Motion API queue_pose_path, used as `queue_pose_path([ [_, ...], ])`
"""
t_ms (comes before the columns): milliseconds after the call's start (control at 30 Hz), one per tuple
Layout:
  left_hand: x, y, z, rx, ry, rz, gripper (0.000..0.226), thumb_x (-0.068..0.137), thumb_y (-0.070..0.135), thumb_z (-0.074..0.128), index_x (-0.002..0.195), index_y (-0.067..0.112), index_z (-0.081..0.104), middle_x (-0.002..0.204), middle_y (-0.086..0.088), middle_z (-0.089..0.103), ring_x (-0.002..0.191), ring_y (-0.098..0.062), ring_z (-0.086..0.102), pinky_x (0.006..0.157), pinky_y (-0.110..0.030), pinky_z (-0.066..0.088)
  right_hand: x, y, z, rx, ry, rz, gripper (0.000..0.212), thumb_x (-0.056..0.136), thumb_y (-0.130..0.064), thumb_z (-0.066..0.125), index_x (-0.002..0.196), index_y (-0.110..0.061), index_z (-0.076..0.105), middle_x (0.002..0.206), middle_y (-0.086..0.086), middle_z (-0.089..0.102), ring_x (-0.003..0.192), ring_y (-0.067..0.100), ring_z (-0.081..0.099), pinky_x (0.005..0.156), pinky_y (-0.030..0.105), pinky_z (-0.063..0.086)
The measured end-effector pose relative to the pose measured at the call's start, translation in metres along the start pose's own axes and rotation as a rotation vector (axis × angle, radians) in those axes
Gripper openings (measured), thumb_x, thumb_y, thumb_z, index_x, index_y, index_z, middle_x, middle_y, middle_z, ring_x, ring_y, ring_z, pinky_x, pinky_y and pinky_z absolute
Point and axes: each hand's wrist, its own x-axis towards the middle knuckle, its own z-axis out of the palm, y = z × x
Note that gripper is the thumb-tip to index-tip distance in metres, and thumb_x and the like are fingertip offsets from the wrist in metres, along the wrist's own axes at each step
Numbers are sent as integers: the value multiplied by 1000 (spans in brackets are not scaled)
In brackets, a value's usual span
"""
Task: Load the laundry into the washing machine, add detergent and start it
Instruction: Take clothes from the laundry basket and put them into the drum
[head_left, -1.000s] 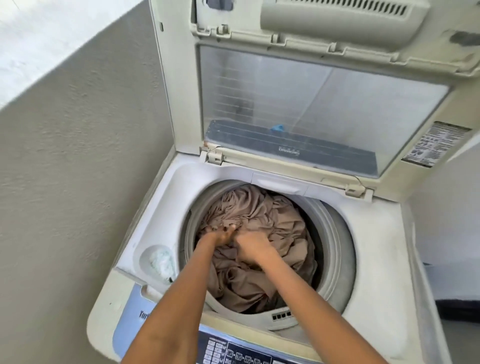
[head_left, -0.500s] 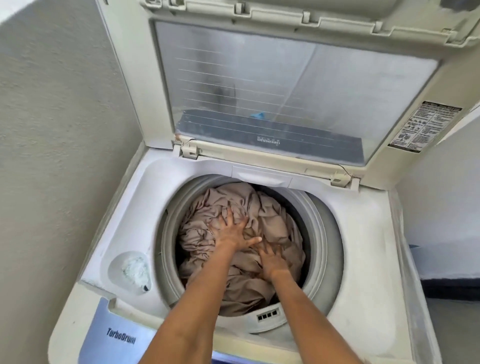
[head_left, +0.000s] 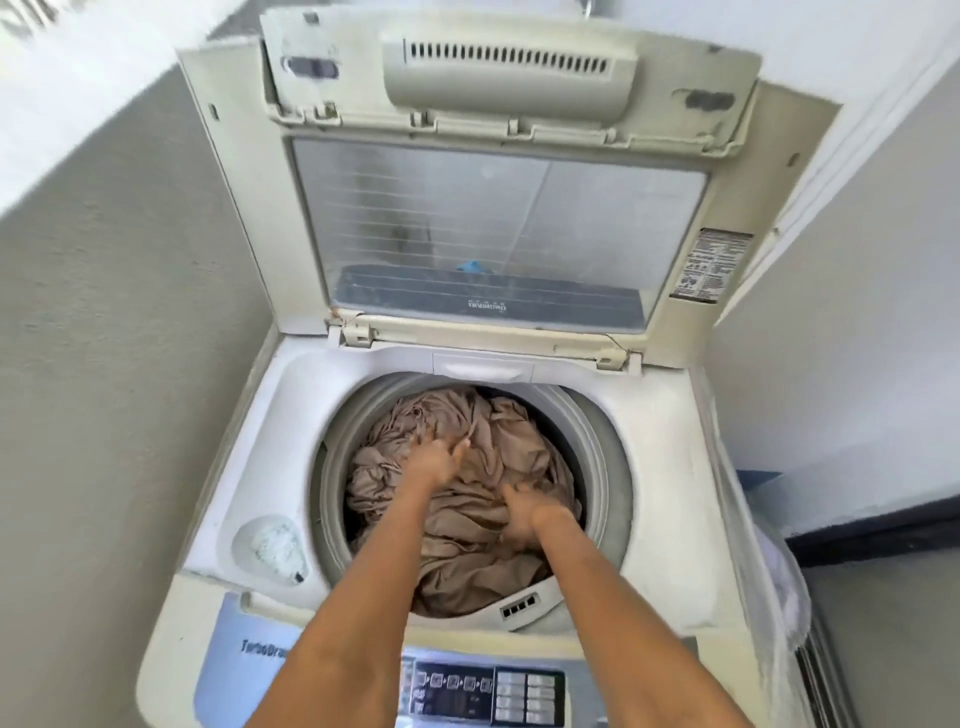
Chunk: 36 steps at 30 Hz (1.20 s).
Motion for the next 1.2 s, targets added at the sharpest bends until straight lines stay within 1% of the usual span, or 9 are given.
queue_pose_path([
  [67, -29, 10, -11, -1, 91, 54, 46, 100, 41, 32, 136, 18, 49, 142, -19, 44, 133, -34, 39, 107, -40, 35, -29, -11, -15, 84, 189, 14, 54, 90, -31, 52, 138, -12, 36, 141, 16, 42, 126, 35, 46, 102, 43, 42],
  [133, -54, 26, -25, -17, 146, 114, 38, 98, 33, 39, 124, 11, 57, 129, -18, 55, 119, -33, 52, 97, -38, 44, -60, -20, -31, 112, 387, 21, 40, 91, -26, 46, 128, -11, 48, 129, 16, 54, 115, 34, 55, 93, 41, 48],
  [300, -110, 86, -69, -75, 158, 291, 32, 99, 24, 39, 116, 6, 60, 123, -15, 60, 113, -30, 56, 90, -36, 44, -147, -20, -65, 103, 750, 81, 34, 91, -19, 47, 122, -10, 55, 125, 11, 59, 115, 31, 55, 88, 40, 47],
  [467, -151, 170, -80, -75, 103, 505, 32, 98, 25, 41, 118, 9, 61, 125, -15, 61, 118, -31, 54, 97, -37, 43, -218, 23, -87, 145, 928, 162, 35, 91, -36, 49, 120, -17, 58, 122, 7, 63, 113, 28, 58, 88, 38, 46],
  [600, -170, 232, -51, -99, 67, 576, 31, 97, 26, 43, 116, 12, 64, 122, -14, 63, 115, -31, 57, 96, -37, 45, -259, 78, -80, 218, 1015, 253, 33, 87, -33, 51, 114, -19, 62, 114, 9, 67, 108, 29, 61, 86, 36, 47],
  [733, -170, 301, 11, -195, 38, 653, 27, 94, 21, 45, 108, 15, 67, 112, -11, 69, 105, -29, 62, 92, -37, 48, -278, 160, -44, 281, 1010, 356, 28, 92, -31, 47, 109, -17, 64, 105, 9, 69, 96, 29, 63, 73, 30, 44],
  [867, -165, 372, 93, -125, -70, 683, 28, 94, 18, 43, 112, 13, 64, 117, -13, 65, 110, -30, 60, 93, -37, 48, -269, 250, -1, 412, 918, 465, 28, 92, -33, 46, 109, -20, 64, 108, 11, 68, 102, 31, 61, 77, 33, 47],
  [1000, -142, 416, 176, 63, -155, 576, 33, 96, 26, 40, 119, 12, 59, 128, -12, 59, 117, -30, 56, 93, -36, 44, -247, 334, 28, 524, 771, 483, 29, 92, -37, 46, 107, -21, 65, 113, 10, 67, 107, 31, 61, 82, 34, 48],
  [1200, -96, 444, 263, 88, -245, 342, 36, 97, 24, 36, 124, 14, 57, 130, -10, 58, 118, -29, 54, 93, -35, 44, -193, 425, 59, 653, 576, 451, 21, 90, -31, 49, 100, -25, 66, 107, 6, 69, 100, 28, 62, 77, 29, 46],
])
